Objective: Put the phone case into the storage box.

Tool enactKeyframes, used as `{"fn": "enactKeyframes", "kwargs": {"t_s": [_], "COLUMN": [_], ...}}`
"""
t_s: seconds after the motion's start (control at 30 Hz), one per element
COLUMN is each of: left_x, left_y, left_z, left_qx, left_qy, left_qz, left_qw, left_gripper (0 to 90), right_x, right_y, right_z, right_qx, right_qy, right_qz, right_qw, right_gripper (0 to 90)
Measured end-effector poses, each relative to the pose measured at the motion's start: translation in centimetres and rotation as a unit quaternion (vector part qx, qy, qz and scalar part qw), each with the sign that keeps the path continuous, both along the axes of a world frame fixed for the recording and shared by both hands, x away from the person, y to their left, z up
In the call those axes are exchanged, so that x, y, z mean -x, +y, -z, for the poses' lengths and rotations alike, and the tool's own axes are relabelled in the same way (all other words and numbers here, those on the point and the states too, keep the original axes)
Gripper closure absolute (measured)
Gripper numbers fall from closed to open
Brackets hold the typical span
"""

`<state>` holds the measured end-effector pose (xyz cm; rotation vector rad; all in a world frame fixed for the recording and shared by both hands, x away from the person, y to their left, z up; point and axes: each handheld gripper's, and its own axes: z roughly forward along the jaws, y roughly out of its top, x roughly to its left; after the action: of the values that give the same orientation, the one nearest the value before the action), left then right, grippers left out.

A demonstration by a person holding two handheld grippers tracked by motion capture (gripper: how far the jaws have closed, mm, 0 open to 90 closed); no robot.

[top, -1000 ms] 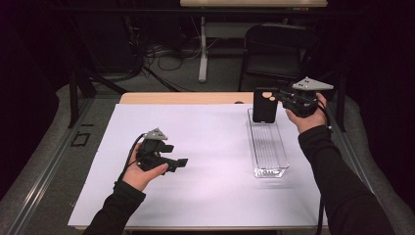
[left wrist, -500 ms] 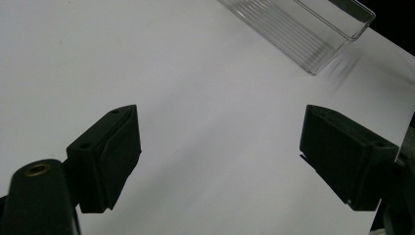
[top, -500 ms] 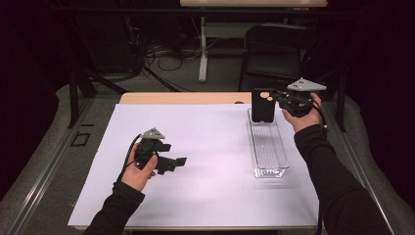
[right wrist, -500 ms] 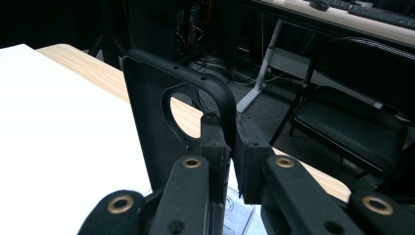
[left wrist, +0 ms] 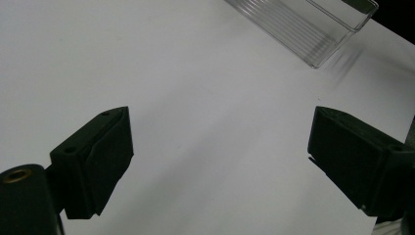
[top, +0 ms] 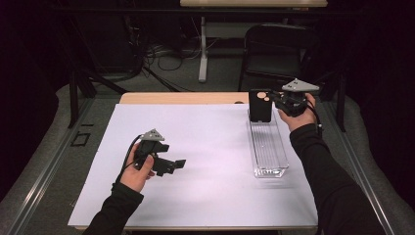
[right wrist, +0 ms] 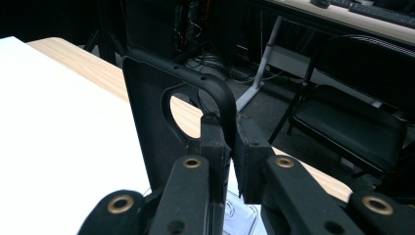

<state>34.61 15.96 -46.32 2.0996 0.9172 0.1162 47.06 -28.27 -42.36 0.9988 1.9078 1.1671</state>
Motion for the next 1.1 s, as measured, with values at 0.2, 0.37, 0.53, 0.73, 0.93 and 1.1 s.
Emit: {"fn": "enactKeyframes", "kwargs": {"t_s": [0.2, 0.37, 0.53, 0.73, 0.93, 1.1], "left_x": [-0.1, 0.0, 0.0, 0.1, 0.1, 0.1], "left_y": [0.0, 0.1, 0.3, 0.6, 0.6, 0.6], "left_z": [0.3, 0.4, 0.4, 0.5, 0.6, 0.8], "left_qx": [-0.004, -0.003, -0.005, -0.004, -0.002, -0.004], "left_qy": [0.003, 0.005, 0.006, 0.007, 0.008, 0.010], "left_qz": [0.002, 0.002, 0.002, -0.002, -0.003, 0.000], "left_qw": [1.0000, 1.0000, 1.0000, 1.0000, 1.0000, 0.9999], "left_gripper": [9.8, 9.8, 9.8, 9.8, 9.8, 9.8], "right_x": [-0.3, -0.8, -1.2, -1.5, -1.7, -1.9], "right_y": [0.0, 0.0, 0.2, 0.6, 0.8, 0.8], "right_z": [0.3, 0.8, 1.2, 1.7, 2.0, 2.3], "right_qx": [0.004, 0.004, 0.006, 0.017, 0.027, 0.028], "right_qy": [0.001, 0.001, -0.003, -0.004, -0.011, -0.018], "right_qz": [0.003, 0.008, 0.014, 0.016, 0.016, 0.015], "right_qw": [1.0000, 1.0000, 0.9999, 0.9997, 0.9994, 0.9993], "right_gripper": [84.4, 84.4, 84.4, 84.4, 84.3, 84.4]}}
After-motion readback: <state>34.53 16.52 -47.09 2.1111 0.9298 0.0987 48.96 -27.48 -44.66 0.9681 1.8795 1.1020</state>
